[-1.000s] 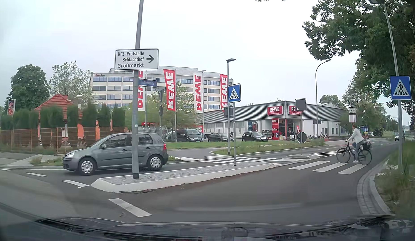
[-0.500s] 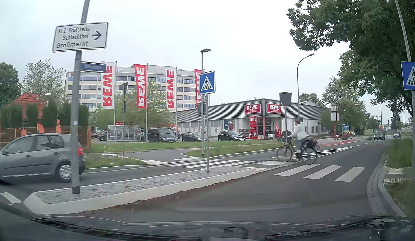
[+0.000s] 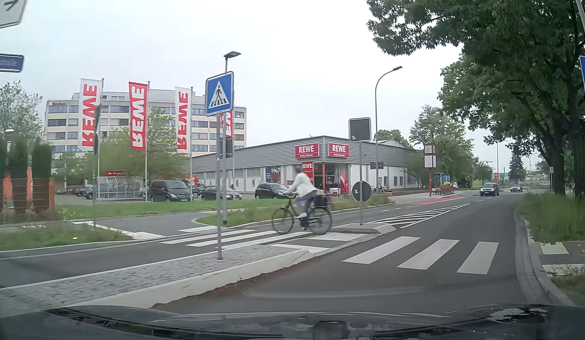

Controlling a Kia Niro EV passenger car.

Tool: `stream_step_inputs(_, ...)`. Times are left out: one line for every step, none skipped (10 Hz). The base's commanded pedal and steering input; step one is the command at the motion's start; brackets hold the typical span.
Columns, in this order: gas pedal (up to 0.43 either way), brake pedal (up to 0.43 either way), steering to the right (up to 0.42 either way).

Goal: Follow the waypoints while adhering to traffic rules and regulations

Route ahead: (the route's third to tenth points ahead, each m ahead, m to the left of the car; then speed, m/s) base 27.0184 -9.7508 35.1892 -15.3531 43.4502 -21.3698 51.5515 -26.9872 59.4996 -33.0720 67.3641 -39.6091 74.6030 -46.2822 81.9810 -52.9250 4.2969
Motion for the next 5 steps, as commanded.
stream_step_inputs(0.11,0.0,0.283)
stream_step_inputs(0.11,0.0,0.283)
stream_step_inputs(0.118,0.0,0.283)
stream_step_inputs(0.13,0.0,0.283)
stream_step_inputs(0.138,0.0,0.283)
